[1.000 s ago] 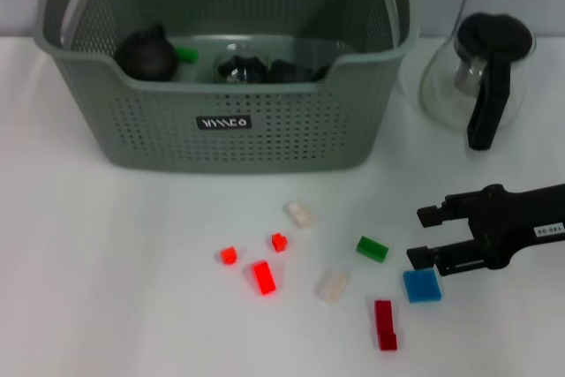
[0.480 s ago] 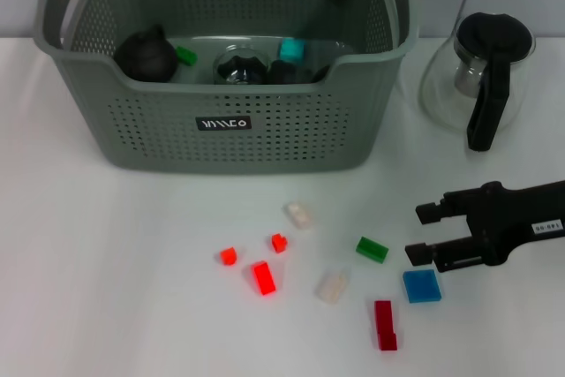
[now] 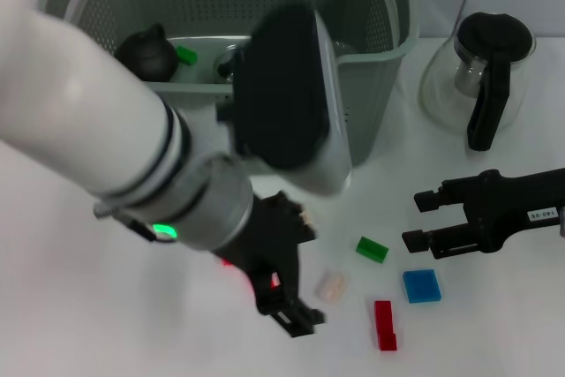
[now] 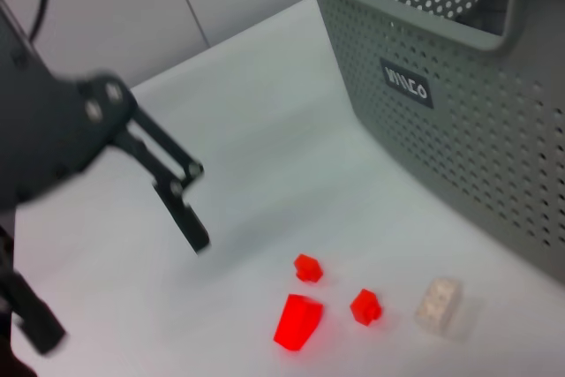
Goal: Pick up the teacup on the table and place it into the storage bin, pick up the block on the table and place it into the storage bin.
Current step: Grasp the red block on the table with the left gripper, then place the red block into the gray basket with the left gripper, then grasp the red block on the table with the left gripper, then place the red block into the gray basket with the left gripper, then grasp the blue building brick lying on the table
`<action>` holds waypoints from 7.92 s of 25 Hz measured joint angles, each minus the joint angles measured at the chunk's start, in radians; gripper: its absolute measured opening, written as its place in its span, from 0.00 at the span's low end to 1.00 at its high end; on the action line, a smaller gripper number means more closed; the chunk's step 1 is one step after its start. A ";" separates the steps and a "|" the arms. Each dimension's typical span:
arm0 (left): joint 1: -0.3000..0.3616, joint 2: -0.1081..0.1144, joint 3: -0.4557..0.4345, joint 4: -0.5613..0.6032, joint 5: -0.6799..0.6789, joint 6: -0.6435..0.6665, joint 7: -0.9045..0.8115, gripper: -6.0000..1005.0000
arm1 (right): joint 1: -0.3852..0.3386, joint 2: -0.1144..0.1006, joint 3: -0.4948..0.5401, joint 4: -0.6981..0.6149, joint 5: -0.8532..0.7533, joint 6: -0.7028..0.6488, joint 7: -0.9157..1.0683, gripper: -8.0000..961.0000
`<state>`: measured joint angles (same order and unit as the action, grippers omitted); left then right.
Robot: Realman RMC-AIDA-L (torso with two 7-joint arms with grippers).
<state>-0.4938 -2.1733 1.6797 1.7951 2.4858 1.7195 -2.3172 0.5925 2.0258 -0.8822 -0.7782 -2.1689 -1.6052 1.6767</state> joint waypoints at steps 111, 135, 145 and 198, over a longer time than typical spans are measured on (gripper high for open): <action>-0.161 0.001 0.077 -0.435 0.302 -0.179 -0.362 0.92 | -0.003 0.005 -0.008 0.027 -0.012 0.008 -0.015 0.83; -0.215 0.000 0.092 -0.663 0.306 -0.336 -0.371 0.40 | -0.008 0.005 -0.008 0.027 -0.019 0.008 -0.015 0.83; -0.204 0.000 0.081 -0.576 0.296 -0.286 -0.372 0.18 | -0.011 0.005 -0.007 0.027 -0.022 0.010 -0.017 0.83; 0.038 0.005 -0.345 -0.559 -0.363 -0.048 0.495 0.94 | 0.099 0.071 -0.100 -0.066 -0.387 0.048 -0.054 0.83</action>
<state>-0.4562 -2.1683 1.3348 1.2364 2.1231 1.6712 -1.8221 0.6918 2.0972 -0.9825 -0.8447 -2.5559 -1.5575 1.6224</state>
